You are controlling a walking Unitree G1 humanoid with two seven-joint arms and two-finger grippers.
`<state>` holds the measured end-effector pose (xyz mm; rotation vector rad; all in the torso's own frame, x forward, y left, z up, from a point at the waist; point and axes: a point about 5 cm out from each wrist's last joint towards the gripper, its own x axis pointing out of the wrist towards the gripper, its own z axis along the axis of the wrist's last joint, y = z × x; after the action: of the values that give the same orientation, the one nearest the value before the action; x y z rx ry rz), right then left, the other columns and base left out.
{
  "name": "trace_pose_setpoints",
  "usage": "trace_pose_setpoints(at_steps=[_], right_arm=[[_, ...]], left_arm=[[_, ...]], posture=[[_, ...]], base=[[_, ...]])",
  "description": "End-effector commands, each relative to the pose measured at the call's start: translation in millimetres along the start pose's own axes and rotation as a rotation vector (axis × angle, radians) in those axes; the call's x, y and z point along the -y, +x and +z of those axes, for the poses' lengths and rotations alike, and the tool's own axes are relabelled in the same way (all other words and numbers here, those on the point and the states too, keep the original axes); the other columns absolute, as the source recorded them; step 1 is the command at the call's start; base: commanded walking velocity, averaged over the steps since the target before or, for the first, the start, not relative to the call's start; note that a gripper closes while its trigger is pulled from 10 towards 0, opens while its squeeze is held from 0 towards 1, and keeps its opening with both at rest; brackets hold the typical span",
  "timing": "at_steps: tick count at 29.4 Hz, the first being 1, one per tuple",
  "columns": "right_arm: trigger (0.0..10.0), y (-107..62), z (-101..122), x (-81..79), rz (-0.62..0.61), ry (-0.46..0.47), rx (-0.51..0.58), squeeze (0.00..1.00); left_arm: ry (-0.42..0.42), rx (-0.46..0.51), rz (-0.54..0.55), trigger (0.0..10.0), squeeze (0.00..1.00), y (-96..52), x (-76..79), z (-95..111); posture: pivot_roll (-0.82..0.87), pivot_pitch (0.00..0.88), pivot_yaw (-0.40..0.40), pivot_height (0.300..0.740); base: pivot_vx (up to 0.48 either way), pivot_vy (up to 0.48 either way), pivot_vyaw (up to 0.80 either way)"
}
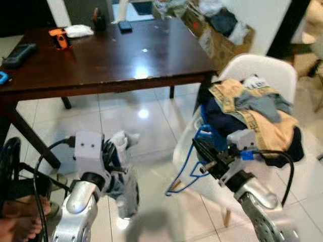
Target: Hang hanger
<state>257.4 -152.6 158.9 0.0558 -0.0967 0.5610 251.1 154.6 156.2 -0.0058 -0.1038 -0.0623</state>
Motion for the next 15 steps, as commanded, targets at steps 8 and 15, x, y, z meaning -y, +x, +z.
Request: trace_pose_setpoints(at_steps=[8,15], right_arm=[[10.0,6.4,4,-12.0,0.096,0.024,0.008,0.0],[10.0,9.5,7,-10.2,0.083,0.025,0.022,0.0]], left_arm=[[0.009,0.057,0.055,10.0,0.0,4.4,-12.4,13],[0.017,0.089,0.074,10.0,0.0,7.9,-17.8,23]], posture=[[0.03,0.137,-0.002,0.74],[0.04,0.136,-0.006,0.74]], base=[[0.48,0.0,0.37],[0.48,0.0,0.34]])
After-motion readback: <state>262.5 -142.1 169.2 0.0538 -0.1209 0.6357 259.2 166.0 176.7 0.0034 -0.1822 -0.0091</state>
